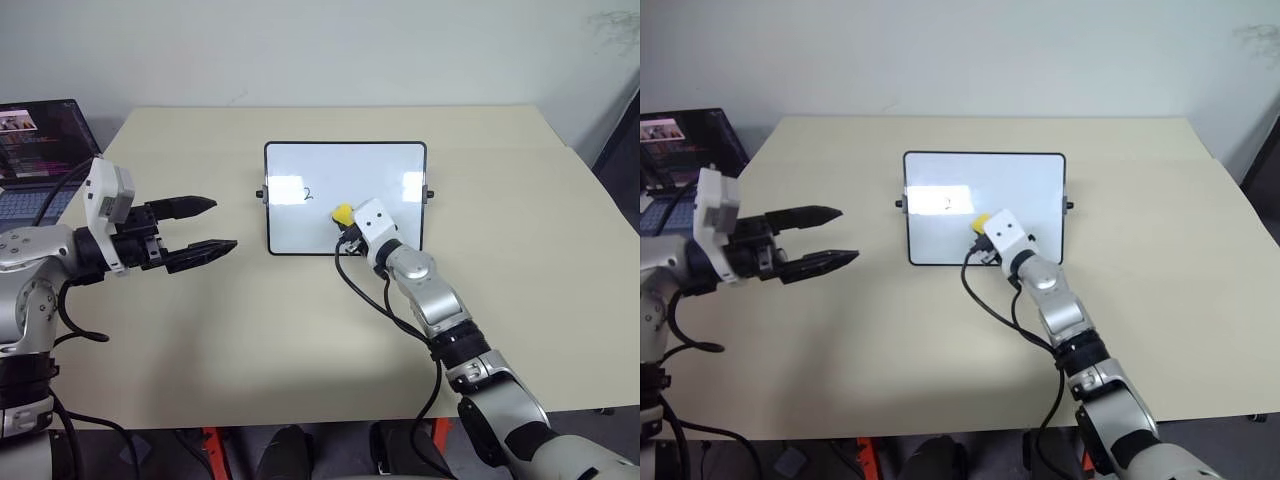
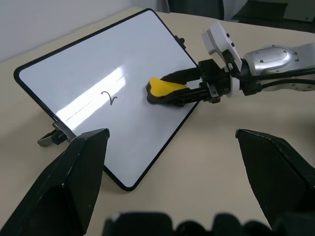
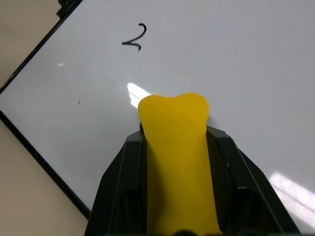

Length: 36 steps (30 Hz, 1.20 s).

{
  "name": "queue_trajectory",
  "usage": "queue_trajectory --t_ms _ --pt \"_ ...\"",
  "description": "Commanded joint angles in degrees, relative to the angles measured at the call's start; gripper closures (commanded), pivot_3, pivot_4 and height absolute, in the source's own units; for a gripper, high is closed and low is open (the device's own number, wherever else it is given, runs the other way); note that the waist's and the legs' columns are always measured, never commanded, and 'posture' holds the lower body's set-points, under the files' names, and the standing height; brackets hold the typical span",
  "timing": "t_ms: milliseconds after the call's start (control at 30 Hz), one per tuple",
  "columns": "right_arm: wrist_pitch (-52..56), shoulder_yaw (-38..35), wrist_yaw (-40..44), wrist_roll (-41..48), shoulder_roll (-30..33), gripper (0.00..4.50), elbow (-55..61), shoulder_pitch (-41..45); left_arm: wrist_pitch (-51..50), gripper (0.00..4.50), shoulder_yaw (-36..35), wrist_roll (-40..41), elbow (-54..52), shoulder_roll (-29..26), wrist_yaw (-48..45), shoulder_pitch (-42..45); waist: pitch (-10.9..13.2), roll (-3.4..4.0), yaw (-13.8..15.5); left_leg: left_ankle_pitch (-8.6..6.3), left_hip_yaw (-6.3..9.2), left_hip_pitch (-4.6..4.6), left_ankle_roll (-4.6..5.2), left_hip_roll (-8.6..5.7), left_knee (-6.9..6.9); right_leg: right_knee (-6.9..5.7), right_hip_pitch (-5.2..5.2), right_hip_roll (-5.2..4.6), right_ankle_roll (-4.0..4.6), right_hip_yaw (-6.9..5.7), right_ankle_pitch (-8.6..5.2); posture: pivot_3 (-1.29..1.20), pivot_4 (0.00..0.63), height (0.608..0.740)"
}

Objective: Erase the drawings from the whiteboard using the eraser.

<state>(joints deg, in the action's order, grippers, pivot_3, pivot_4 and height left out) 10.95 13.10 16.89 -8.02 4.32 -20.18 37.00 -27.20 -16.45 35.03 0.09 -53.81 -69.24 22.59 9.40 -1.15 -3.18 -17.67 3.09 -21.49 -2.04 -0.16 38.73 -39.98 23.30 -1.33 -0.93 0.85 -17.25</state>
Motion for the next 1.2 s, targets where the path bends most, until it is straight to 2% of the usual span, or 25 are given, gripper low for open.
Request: queue_trajectory --t_ms 33,233,533,1200 --pt "2.31 -0.70 0.20 -0.50 1.56 3.23 2.23 -0.86 0.13 0.00 -0.01 0.07 -0.86 -0.20 0.48 1.89 0.00 0.00 0.00 0.00 0.00 0.00 0.00 0.00 0.00 0.00 0.00 0.00 0.00 0.00 0.00 0.00 0.150 0.740" --pt "4.77 -2.13 1.09 1.04 3.17 3.23 8.04 -2.45 0.46 0.00 0.26 0.09 -0.44 -0.17 0.15 2.24 0.00 0.00 0.07 0.00 0.01 0.00 0.00 -0.01 0.00 0.02 -0.01 0.00 0.00 -0.01 0.00 0.00 0.150 0.740" --pt "9.10 -6.56 3.35 8.90 2.17 3.23 21.20 -4.80 0.40 0.00 0.22 0.21 -0.43 -0.33 -0.15 2.31 0.03 0.02 -0.10 -0.01 0.01 -0.04 0.01 0.01 -0.02 0.04 0.03 0.01 0.00 0.01 0.00 0.00 0.150 0.740" --pt "9.32 -6.05 1.60 8.07 2.36 3.23 19.73 -4.96 0.02 0.00 1.16 -0.03 0.00 -0.36 -0.25 3.85 0.03 0.01 -0.03 -0.01 0.00 -0.06 0.01 0.00 -0.02 0.06 0.04 0.01 0.00 0.00 0.00 0.00 0.150 0.740"
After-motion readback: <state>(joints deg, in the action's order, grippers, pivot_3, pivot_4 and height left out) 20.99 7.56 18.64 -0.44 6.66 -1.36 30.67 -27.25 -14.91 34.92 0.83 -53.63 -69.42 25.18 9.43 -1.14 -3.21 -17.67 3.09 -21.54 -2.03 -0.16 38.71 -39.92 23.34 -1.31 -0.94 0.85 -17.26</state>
